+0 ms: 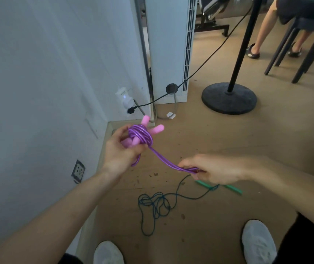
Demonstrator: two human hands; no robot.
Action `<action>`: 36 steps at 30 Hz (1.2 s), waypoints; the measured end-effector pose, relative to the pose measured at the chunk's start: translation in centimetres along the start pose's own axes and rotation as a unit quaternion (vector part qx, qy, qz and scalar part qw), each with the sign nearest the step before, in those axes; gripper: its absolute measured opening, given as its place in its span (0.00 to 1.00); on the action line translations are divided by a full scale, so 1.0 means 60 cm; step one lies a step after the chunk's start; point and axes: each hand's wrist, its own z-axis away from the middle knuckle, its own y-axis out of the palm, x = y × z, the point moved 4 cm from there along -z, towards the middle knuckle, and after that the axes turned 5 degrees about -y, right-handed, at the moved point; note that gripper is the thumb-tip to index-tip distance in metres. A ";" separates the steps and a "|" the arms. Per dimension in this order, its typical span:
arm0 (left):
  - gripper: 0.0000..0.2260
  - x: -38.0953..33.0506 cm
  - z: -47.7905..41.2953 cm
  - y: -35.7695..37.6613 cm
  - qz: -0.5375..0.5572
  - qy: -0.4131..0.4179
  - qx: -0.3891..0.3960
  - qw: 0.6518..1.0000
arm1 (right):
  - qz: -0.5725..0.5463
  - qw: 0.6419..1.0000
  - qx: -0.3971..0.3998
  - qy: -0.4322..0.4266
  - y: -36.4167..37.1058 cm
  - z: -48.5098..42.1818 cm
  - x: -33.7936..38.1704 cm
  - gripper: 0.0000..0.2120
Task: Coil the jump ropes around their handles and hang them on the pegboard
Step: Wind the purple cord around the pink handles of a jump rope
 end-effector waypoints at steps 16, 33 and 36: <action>0.39 -0.018 0.060 0.073 -0.326 0.225 0.201 0.896 | -0.095 0.958 -0.259 -0.073 -0.084 0.013 0.018 0.05; 0.24 -0.031 0.098 0.098 -0.176 0.146 0.233 0.945 | -0.295 0.904 -0.309 -0.024 -0.109 0.003 -0.014 0.08; 0.24 -0.037 0.100 0.092 -0.153 0.147 0.237 0.948 | -0.343 0.876 -0.339 -0.025 -0.120 0.003 -0.028 0.08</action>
